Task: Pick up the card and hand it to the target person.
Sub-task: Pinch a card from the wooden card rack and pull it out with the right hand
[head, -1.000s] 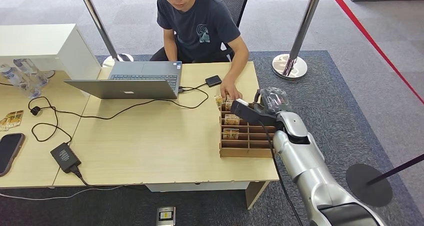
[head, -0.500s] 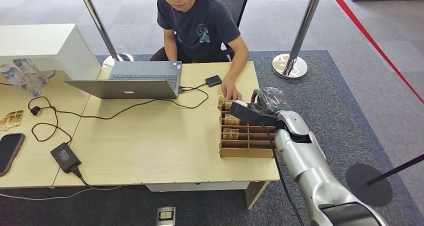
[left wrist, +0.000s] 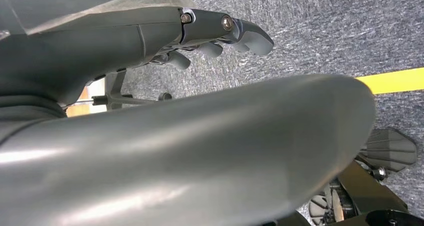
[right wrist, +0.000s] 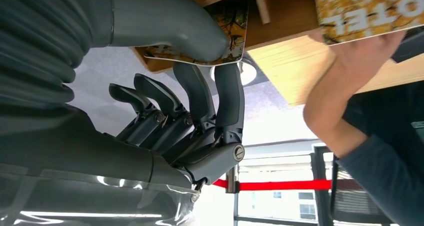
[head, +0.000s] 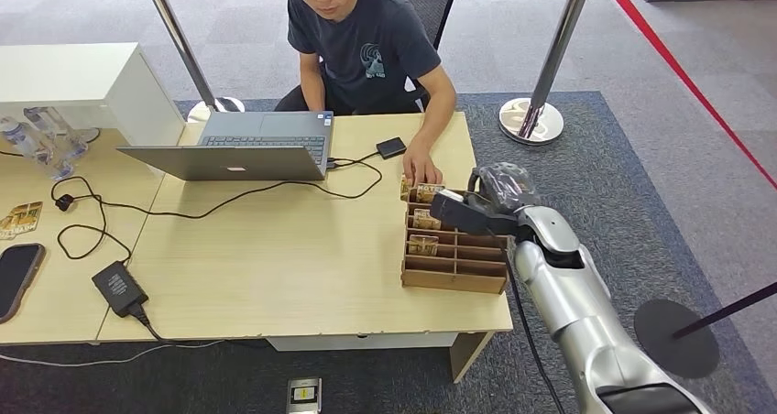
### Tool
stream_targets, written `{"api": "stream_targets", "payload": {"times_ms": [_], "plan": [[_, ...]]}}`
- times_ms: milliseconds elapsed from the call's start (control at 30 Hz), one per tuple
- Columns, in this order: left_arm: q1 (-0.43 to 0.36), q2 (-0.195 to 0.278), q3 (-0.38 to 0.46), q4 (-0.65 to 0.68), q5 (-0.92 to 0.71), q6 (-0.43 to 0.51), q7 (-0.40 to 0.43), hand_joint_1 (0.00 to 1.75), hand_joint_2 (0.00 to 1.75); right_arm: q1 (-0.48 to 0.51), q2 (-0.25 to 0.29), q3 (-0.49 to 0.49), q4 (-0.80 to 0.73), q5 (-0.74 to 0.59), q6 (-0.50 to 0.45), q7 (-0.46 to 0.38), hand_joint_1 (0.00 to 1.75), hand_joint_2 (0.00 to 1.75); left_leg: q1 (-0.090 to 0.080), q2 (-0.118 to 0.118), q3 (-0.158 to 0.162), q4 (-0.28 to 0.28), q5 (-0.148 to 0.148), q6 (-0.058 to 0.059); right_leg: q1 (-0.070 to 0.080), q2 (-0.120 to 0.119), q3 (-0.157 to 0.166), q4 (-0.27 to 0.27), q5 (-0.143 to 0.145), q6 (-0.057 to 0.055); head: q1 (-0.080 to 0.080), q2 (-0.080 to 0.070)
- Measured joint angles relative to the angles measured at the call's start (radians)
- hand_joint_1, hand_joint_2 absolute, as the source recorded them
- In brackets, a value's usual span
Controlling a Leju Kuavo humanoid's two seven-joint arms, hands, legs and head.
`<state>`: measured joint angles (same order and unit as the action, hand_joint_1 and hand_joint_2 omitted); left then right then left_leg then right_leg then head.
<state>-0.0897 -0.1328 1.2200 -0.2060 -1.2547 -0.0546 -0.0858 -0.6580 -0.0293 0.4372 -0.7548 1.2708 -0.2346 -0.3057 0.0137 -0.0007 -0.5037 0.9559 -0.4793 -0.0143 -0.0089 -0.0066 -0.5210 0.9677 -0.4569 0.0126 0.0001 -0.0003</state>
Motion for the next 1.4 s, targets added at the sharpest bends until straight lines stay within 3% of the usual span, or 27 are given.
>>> {"api": "stream_targets", "payload": {"times_ms": [333,1000,1267,1400], "plan": [[0.0,0.0,0.0,0.0,0.004,0.0,-0.004,0.0,0.0,0.034,-0.066,0.019,-0.138,0.009,0.045,0.021,1.75,1.75,0.0,0.0,-0.001,0.0,0.0,0.0,0.0,0.0,-0.001,0.0,0.0,0.0,0.0,0.0],[0.002,-0.001,0.018,0.0,0.023,0.004,-0.009,0.0,0.0,-0.002,-0.179,0.131,-0.385,-0.099,0.118,-0.023,1.75,1.75,0.0,0.0,-0.002,0.0,0.0,0.0,0.0,0.0,-0.002,0.0,0.0,0.0,0.0,0.0],[0.002,-0.006,0.023,0.0,0.029,0.005,-0.01,0.0,0.0,-0.02,-0.188,0.179,-0.464,-0.119,0.113,-0.017,1.75,1.75,0.0,0.0,-0.003,0.0,0.0,0.0,0.0,0.0,-0.002,0.0,0.0,0.0,0.0,0.0],[0.001,-0.008,0.025,0.0,0.031,0.009,-0.01,0.0,0.0,-0.037,-0.167,0.203,-0.459,-0.128,0.1,-0.021,1.75,1.75,0.0,0.0,-0.003,0.0,0.0,0.0,0.0,0.0,-0.002,0.0,0.0,0.0,0.0,0.0]]}}
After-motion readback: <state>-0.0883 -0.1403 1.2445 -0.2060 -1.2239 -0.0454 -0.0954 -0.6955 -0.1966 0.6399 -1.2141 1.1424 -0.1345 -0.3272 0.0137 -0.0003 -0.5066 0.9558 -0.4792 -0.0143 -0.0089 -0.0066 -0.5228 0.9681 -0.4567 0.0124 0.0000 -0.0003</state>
